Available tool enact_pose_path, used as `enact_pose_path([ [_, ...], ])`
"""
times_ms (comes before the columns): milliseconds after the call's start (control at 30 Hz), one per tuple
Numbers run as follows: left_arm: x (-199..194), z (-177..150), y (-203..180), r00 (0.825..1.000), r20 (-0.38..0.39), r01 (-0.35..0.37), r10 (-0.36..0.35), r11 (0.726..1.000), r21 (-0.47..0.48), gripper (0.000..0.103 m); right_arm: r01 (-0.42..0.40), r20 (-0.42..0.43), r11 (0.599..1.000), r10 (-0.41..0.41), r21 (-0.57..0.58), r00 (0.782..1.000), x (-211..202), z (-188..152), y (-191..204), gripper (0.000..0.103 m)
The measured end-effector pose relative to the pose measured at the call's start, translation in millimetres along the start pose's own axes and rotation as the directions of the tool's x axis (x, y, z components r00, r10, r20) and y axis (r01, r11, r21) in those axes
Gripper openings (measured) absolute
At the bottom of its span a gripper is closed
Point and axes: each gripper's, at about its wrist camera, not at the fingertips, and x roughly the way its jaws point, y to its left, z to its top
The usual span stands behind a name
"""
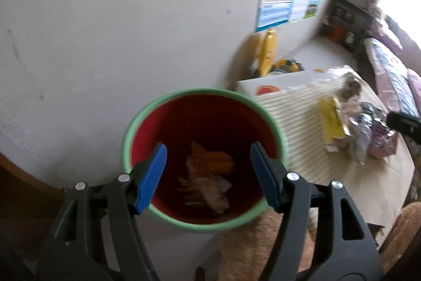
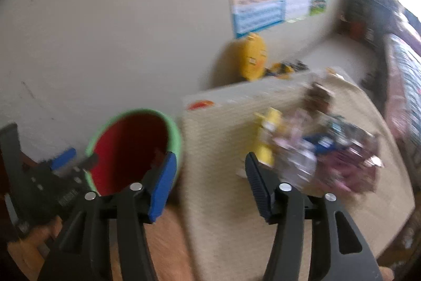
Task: Collect trash
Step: 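Release the white snack sticks into the red bin with the right tool, then grasp the brown box on the table with the right tool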
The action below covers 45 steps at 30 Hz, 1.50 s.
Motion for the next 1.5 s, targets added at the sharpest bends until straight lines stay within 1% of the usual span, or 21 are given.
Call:
enact_pose_path([
  [33, -2.1, -2.0, -5.2, 1.0, -0.002, 0.012, -0.012, 1.0, 0.009, 0.068, 0.023, -0.01, 1.0, -0.023, 0.007, 1.0, -5.7, -7.6, -11.0, 0.059],
  [100, -3.0, -4.6, -23.0, 0.998, -0.022, 0.058, -0.057, 0.998, 0.03, 0.068, 0.083, -0.06, 0.996, -0.081, 0.031, 0.995, -15.5, -31.8, -43.3, 0.059],
  [167, -3.3, -6.3, -35.8, 0.996, -0.034, 0.087, -0.086, 0.995, 0.048, 0.068, 0.115, -0.12, 0.992, -0.108, 0.051, 0.987, -16.8, -53.2, -66.6, 0.059],
  [267, -5.4, -9.0, -60.4, 0.992, -0.047, 0.119, -0.114, 0.987, 0.105, 0.068, 0.167, -0.244, 0.986, -0.157, 0.019, 0.957, -12.9, -95.4, -95.7, 0.059],
  [300, -6.9, -10.5, -70.8, 0.991, -0.052, 0.131, -0.126, 0.983, 0.128, 0.068, 0.17, -0.274, 0.985, -0.162, 0.003, 0.948, -12.6, -105.8, -98.8, 0.061],
  [333, -7.5, -11.7, -76.3, 0.99, -0.056, 0.139, -0.132, 0.981, 0.139, 0.069, 0.164, -0.33, 0.986, -0.164, -0.027, 0.93, -8.0, -121.3, -104.2, 0.064],
  [367, -7.8, -12.9, -83.9, 0.988, -0.064, 0.148, -0.14, 0.978, 0.15, 0.07, 0.161, -0.364, 0.986, -0.168, -0.051, 0.916, -4.3, -131.7, -105.9, 0.065],
  [433, -7.5, -15.5, -97.2, 0.985, -0.083, 0.165, -0.153, 0.972, 0.17, 0.07, 0.142, -0.402, 0.985, -0.168, -0.094, 0.9, 2.9, -147.0, -106.8, 0.065],
  [500, -9.0, -18.8, -110.2, 0.983, -0.098, 0.175, -0.158, 0.965, 0.196, 0.07, 0.106, -0.43, 0.987, -0.147, -0.119, 0.891, 8.0, -156.4, -104.1, 0.065],
  [633, -6.8, -21.9, -128.2, 0.981, -0.115, 0.181, -0.158, 0.955, 0.233, 0.07, -0.006, -0.447, 0.985, -0.073, -0.173, 0.892, 15.9, -165.4, -89.9, 0.068],
  [700, -4.6, -22.6, -135.8, 0.98, -0.128, 0.182, -0.154, 0.952, 0.248, 0.07, -0.03, -0.459, 0.982, -0.059, -0.185, 0.886, 22.2, -168.4, -87.0, 0.068],
  [767, -3.7, -23.4, -142.5, 0.979, -0.137, 0.184, -0.152, 0.948, 0.26, 0.07, -0.067, -0.469, 0.984, -0.018, -0.165, 0.883, 25.1, -170.4, -87.9, 0.065],
  [833, -3.4, -23.6, -148.4, 0.978, -0.145, 0.187, -0.151, 0.944, 0.273, 0.07, -0.099, -0.477, 0.986, 0.024, -0.132, 0.879, 28.6, -169.7, -92.2, 0.059],
  [900, -1.3, -23.0, -158.3, 0.975, -0.156, 0.198, -0.159, 0.939, 0.28, 0.071, -0.113, -0.476, 0.989, 0.052, -0.1, 0.878, 31.2, -168.9, -100.1, 0.059],
  [1000, 2.3, -22.1, -172.3, 0.971, -0.168, 0.212, -0.168, 0.932, 0.294, 0.071, -0.129, -0.471, 0.988, 0.075, -0.084, 0.879, 29.0, -173.2, -102.1, 0.059],
  [1167, 5.0, -22.3, -198.0, 0.965, -0.18, 0.24, -0.189, 0.913, 0.33, 0.072, -0.156, -0.475, 0.981, 0.085, -0.112, 0.876, 25.6, -179.6, -93.4, 0.056],
  [1233, 6.5, -22.9, -207.8, 0.961, -0.191, 0.256, -0.201, 0.905, 0.339, 0.072, -0.164, -0.478, 0.978, 0.083, -0.13, 0.874, 23.5, -174.1, -86.1, 0.047],
  [1367, 4.9, -25.9, -217.3, 0.957, -0.194, 0.274, -0.217, 0.898, 0.344, 0.072, -0.17, -0.456, 0.977, 0.094, -0.128, 0.885, 17.4, -171.9, -81.5, 0.037],
  [1400, 4.9, -26.9, -219.0, 0.957, -0.195, 0.271, -0.214, 0.897, 0.349, 0.072, -0.17, -0.447, 0.979, 0.104, -0.109, 0.888, 16.3, -171.7, -81.1, 0.024],
  [1433, 5.3, -27.1, -219.7, 0.958, -0.195, 0.269, -0.211, 0.897, 0.351, 0.072, -0.163, -0.43, 0.984, 0.115, -0.075, 0.895, 14.3, -168.7, -86.8, 0.018],
  [1500, 6.1, -26.8, -220.5, 0.96, -0.191, 0.26, -0.204, 0.901, 0.347, 0.072, -0.157, -0.398, 0.988, 0.146, 0.005, 0.906, 10.5, -162.6, -101.1, 0.018],
])
